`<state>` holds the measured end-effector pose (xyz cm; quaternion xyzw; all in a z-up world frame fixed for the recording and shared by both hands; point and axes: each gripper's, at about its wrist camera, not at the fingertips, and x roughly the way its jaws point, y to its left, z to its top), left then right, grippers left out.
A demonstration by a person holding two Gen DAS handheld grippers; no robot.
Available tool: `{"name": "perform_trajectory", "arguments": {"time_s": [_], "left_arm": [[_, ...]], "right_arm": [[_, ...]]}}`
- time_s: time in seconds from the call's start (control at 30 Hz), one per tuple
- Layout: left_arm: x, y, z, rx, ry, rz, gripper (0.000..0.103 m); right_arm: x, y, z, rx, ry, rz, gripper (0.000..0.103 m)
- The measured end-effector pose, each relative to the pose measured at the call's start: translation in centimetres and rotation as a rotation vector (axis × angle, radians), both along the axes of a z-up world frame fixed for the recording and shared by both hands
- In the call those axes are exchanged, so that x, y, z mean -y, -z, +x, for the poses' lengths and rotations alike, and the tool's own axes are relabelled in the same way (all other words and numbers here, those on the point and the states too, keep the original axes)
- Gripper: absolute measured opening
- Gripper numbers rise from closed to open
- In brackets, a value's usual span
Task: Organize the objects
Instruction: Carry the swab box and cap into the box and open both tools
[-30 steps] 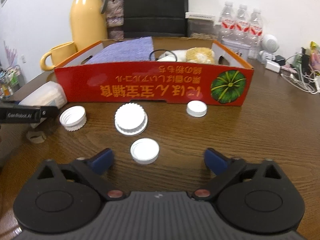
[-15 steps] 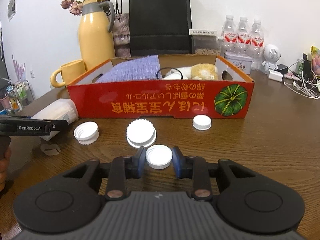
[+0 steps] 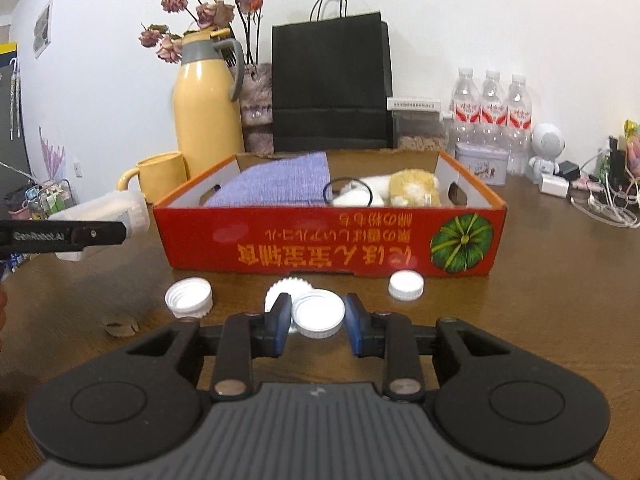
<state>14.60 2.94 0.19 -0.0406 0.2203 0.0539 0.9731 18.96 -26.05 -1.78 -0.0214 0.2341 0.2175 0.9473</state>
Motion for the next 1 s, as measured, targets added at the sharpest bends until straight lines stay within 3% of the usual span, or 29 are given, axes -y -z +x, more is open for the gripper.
{"name": "perform_trajectory", "arguments": {"time_s": [0.27, 0.63, 1.0], "left_arm": [[2.7, -2.7, 0.8, 0.067, 0.039, 0.025, 0.064], [6.4, -4.2, 5.4, 0.082, 0.089, 0.033, 0.064], [8.5, -3.9, 11.0, 0.065, 0.094, 0.043, 0.064]], "right_arm": [[-0.1, -2.4, 1.3, 0.07, -0.026, -0.015, 0.029], [-0.2, -5.4, 5.3, 0.148, -0.037, 0.004, 0.029], [-0.6, -4.9, 10.2, 0.143, -0.037, 0.004, 0.029]]}}
